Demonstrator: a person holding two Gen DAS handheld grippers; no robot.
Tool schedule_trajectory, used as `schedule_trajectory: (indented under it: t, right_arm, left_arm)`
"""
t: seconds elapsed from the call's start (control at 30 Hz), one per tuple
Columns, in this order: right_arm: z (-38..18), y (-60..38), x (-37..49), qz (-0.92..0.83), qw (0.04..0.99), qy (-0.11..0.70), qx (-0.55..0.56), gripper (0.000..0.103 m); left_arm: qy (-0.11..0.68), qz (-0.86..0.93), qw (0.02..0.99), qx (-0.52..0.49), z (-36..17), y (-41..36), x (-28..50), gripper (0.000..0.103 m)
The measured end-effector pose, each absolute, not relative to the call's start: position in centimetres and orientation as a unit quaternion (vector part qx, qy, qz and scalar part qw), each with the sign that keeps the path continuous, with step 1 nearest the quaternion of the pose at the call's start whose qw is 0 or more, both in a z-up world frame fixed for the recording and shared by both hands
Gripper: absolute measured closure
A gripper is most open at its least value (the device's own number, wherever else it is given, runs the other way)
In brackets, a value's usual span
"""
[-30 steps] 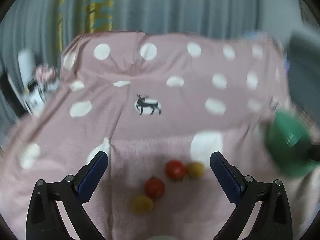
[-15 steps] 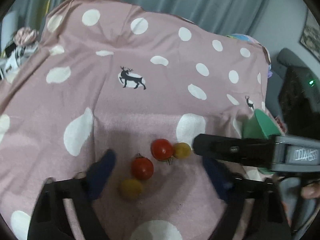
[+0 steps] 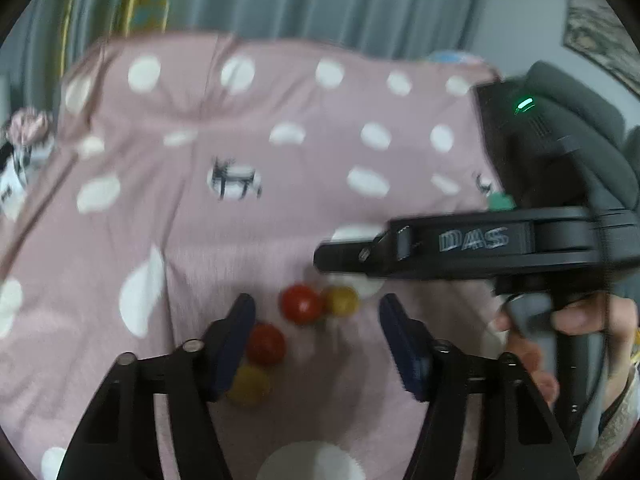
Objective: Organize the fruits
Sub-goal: 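Move both grippers to the remaining red tomatoes and close each on one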
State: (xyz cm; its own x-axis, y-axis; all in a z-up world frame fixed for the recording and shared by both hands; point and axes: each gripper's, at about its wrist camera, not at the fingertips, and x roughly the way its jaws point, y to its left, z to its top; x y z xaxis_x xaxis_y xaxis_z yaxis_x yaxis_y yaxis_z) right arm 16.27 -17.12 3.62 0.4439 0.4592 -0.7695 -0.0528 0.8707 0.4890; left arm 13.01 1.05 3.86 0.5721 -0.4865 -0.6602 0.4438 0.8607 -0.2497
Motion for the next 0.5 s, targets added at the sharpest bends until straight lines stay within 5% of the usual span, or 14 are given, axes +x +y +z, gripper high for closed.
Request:
schedule_trajectory:
  t: [0.2, 0.5]
  right_arm:
    - [2.4, -15.8, 17.0, 0.198, 0.818, 0.506, 0.19, 0.059]
    - [2.3, -13.5, 17.0, 0.198, 0.837, 0.503, 0.085, 0.062]
  left_arm:
    - [0.457, -0.204, 0.866, -0.02, 1.0, 0.8, 15.6, 0.053]
    - [0.461, -0.193, 0.866, 0.0, 0.6, 0.5, 15.4, 0.055]
